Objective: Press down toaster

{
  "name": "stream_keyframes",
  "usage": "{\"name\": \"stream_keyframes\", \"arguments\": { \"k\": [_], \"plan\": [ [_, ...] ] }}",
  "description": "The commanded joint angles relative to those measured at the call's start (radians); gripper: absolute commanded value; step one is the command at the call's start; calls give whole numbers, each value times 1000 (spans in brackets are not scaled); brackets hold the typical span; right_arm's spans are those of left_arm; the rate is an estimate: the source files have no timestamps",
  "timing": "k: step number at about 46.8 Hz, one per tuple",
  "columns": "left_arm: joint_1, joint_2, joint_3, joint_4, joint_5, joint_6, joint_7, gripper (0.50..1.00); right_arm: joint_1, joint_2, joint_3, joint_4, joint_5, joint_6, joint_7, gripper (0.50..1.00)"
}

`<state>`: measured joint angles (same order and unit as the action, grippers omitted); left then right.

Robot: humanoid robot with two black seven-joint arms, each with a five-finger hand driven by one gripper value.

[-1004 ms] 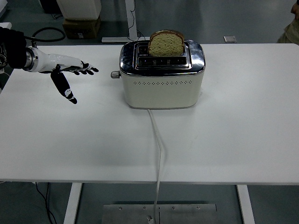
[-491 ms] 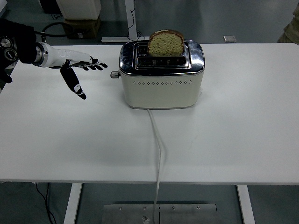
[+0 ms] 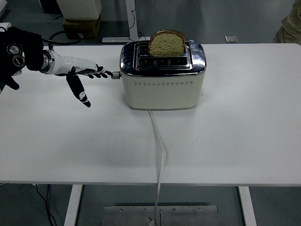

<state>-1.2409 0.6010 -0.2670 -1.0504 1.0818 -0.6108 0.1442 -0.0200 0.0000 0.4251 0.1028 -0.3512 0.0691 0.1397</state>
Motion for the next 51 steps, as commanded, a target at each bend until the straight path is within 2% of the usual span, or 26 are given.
{"name": "stream_keyframes", "arguments": {
  "k": [1, 51],
  "plan": [
    [1, -12, 0, 0, 0, 0, 0, 1000, 0, 0, 0, 0, 0, 0, 0, 998],
    [43, -30, 0, 10, -19, 0, -2, 1000, -12, 0, 0, 0, 0, 0, 0, 1000]
  ]
}}
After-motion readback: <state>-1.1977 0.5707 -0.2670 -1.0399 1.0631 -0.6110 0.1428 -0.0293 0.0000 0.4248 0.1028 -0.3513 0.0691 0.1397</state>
